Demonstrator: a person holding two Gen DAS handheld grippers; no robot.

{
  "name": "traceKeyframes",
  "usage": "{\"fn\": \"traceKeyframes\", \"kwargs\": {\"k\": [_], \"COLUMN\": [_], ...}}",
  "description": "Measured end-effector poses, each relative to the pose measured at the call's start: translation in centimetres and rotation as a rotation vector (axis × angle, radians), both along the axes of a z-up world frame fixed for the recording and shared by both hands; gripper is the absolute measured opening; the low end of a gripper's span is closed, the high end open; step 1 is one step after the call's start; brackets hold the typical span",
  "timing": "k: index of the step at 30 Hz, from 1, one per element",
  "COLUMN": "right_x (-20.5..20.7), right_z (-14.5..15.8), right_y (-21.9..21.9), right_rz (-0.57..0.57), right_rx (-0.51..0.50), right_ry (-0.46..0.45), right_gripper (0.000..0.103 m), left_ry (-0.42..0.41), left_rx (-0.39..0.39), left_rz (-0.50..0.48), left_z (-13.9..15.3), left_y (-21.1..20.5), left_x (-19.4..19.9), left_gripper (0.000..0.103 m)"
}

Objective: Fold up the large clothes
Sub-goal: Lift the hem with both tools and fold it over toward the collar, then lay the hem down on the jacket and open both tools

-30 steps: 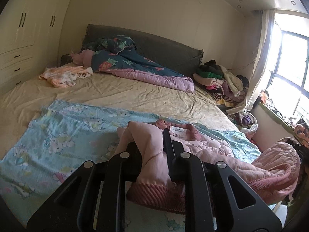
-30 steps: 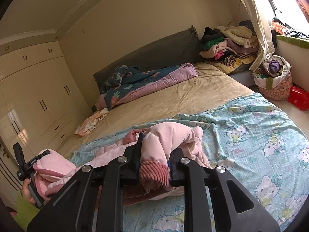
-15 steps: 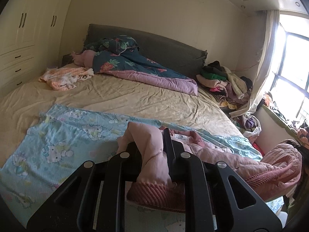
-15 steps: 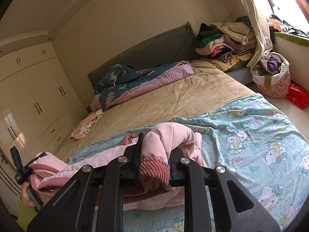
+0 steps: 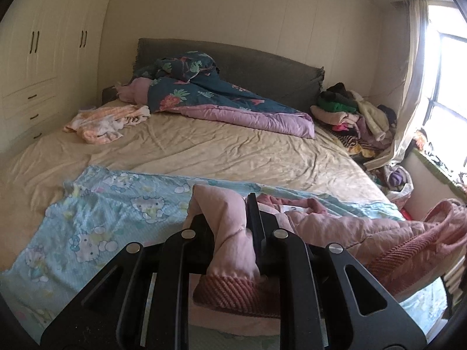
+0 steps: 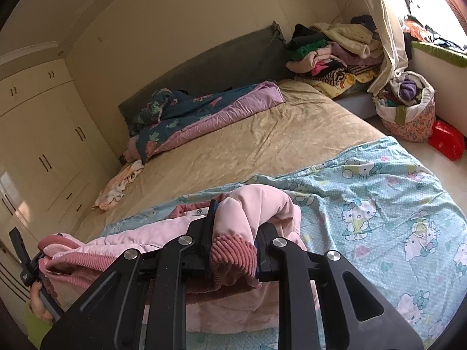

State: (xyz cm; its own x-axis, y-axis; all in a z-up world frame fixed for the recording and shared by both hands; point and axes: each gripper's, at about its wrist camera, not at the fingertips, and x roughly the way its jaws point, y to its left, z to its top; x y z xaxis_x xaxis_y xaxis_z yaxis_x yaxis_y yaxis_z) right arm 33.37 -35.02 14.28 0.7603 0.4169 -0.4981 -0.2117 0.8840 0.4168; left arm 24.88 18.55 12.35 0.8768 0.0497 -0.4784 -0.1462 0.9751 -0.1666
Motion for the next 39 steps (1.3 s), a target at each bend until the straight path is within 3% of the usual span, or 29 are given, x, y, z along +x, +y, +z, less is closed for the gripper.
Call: {"fn": "traceKeyframes", "kwargs": {"k": [10,20,24,26,27,31,36,39], "right_x": [4.5,6.4,6.9,6.9,6.7,5.6,3.9,4.3], "right_z": [-3.2,-4.8,-4.8,-4.5,-4.3,-3.3,-3.7,-6.0], "right_y": [-0.9,-1.3,-1.3,-1.3,-1.3,-1.1,0.5,2.3], "right_rz": [-0.003,0.017,0.034,0.036,0.036,0.044,0.093,0.11], "right_rx": [0.05,0.102,0.116,0.12,0.12,0.111,0.025,-0.077], "right_ry": [0.108,0.124,0.104,0.084,0.058,-0.045,-0.129,-0.075], "right_gripper": [0.021,0.028,0.04,0.053,0.061,0.076,0.085,0.085], "left_ry": [0.035,0.054,0.058,0.062,0.064,0.07,0.08,0.088], "left_rx": [0.059,0.071,0.073,0.074,0.073,0.08,0.08,0.087], "left_rz": [0.009,0.011,0.011,0.009,0.006,0.0,-0.008,-0.013], "left_z": [-1.7,-2.8,-3.1,-3.4,-3.5,-4.0,-4.7,-5.1], "left_y": [-0.9,-0.9,-1.0,-1.1,-1.1,-1.3,-1.6,-2.1], "left_x": [2.9,5.0,5.4,5.8,6.0,6.8,7.6,8.1], "left_gripper": [0.011,0.011,0.011,0.011,0.011,0.011,0.013,0.015]}}
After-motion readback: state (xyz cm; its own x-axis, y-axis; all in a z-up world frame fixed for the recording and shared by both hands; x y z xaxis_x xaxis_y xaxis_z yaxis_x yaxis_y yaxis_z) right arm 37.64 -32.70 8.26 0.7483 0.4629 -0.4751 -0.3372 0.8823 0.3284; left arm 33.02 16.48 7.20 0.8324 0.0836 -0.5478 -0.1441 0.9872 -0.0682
